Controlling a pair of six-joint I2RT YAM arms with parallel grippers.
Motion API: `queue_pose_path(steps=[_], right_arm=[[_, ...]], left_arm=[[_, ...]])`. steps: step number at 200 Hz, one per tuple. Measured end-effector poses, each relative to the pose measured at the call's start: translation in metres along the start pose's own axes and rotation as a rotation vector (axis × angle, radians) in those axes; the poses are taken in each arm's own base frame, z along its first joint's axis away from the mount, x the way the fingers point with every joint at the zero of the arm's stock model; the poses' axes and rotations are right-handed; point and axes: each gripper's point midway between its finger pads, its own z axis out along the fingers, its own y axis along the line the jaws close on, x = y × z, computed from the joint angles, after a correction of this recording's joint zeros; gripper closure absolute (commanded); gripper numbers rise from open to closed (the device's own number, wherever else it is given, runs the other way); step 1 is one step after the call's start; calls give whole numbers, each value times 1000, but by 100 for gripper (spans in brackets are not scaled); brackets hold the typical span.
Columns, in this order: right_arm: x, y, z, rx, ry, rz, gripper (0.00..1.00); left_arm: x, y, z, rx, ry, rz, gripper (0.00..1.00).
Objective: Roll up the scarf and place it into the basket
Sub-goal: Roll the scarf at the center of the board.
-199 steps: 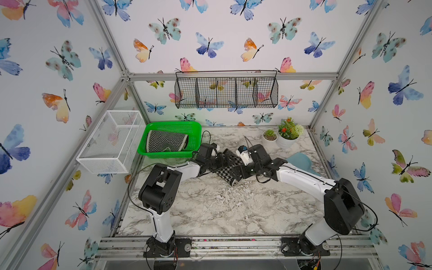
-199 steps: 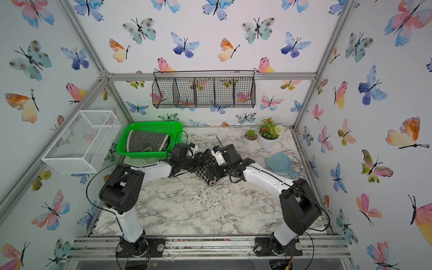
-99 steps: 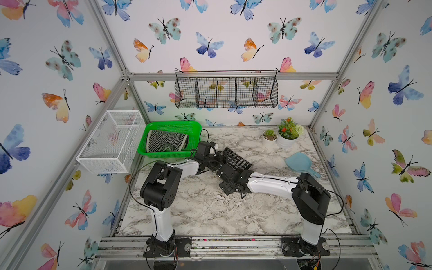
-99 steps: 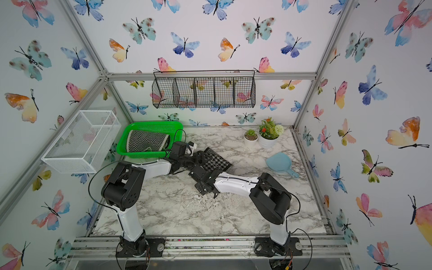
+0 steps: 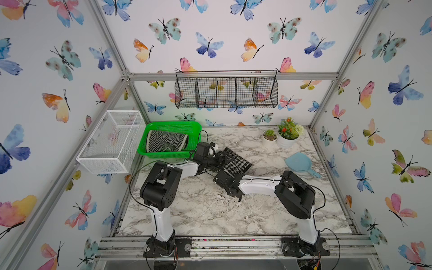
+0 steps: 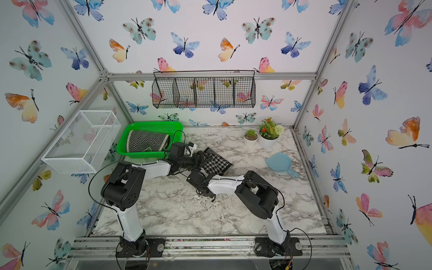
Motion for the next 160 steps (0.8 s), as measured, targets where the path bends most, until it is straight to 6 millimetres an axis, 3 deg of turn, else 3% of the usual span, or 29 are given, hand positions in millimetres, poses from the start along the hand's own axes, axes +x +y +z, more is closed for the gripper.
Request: queue_pose_path(steps=[10,43,77,107,160], right_arm=[[-1,0,-1,-3,-6,10,94],[-2,-1,-13,-90,-29,52,95],[-22,-3,-36,-260,-77,137,95],[-34,-3,-50,-423,-103,216,96],[-32,-14,-52,-709,-72,383,96]], left_arm=[[0,1,-1,6,1,-8,1],[0,8,-15,17,-5,-43,2],[-12,8,-50,3,-59,-66,2],[-24,-6,-79,-2,-114,-54,2],[-22,-12,-101,-54,-152,-30,2]])
